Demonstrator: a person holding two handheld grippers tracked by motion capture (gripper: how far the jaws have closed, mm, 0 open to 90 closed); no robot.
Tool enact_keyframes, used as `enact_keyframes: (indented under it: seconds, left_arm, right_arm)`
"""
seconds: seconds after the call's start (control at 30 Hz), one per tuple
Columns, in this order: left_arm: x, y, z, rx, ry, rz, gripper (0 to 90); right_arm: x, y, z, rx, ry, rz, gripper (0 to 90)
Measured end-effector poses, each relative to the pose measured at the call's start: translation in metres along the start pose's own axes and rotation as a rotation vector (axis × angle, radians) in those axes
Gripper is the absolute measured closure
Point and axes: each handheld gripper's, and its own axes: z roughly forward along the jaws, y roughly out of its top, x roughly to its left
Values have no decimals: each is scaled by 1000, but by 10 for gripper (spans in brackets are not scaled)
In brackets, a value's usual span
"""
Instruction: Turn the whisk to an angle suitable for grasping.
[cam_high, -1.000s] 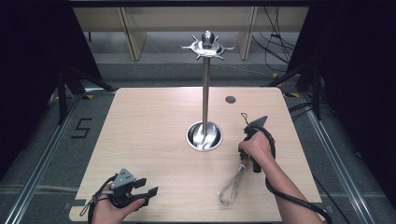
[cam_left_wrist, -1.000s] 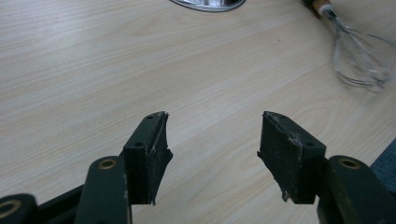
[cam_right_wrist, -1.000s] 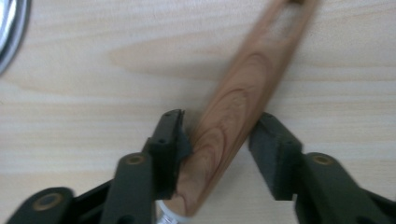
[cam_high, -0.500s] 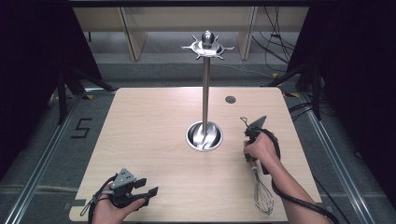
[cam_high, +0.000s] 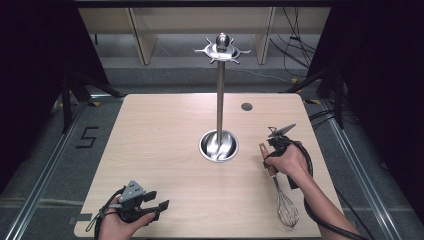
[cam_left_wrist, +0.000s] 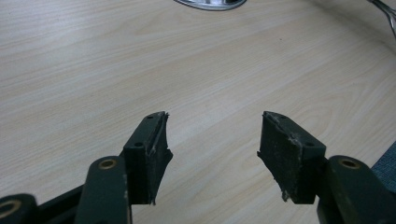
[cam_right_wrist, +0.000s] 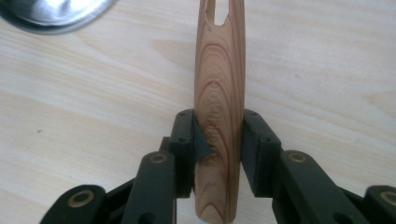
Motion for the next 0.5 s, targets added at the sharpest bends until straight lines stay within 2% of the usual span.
enact_keyframes:
  seconds: [0.03,0.07,0.1,0.17,0.2,0.23,0.27,0.3,0.37,0.43,0.47,0.5]
  left_arm:
    - [1,0,0,1,-7,3,408]
    - [1,0,1,-7,-9,-5,409]
    - [1,0,1,-7,-9,-5,409]
    - [0,0,1,-5,-4,-20,409]
    - [0,0,1,-9,-5,-20,409]
    - [0,0,1,-11,-4,-21,409]
    - [0,-1,1,-11,-4,-21,409]
    - [0,-1,1,-11,-4,-23,409]
    - [1,0,0,-2,-2,-2,409]
    - [1,0,0,1,8,-6,410]
    - [2,0,-1,6,15,-3,410]
    - [2,0,0,4,13,0,410]
  right_arm:
    - [-2,-6,-9,-43,34,-12,691]
    - [0,-8,-14,-40,55,24,691]
    - [-3,-13,-20,-70,73,4,692]
    - [-4,-15,-23,-88,77,8,692]
    - [-7,-20,-28,-132,88,-4,692]
    - [-12,-25,-33,-197,95,-39,692]
    - [-12,-25,-33,-197,95,-39,692]
    - [-14,-29,-37,-237,103,-54,692]
    - [-21,-37,-45,-313,133,-126,692]
    - [-24,-47,-51,-367,149,-139,692]
    - [-19,-52,-54,-368,173,-85,692]
    - [-22,-56,-55,-424,180,-127,693]
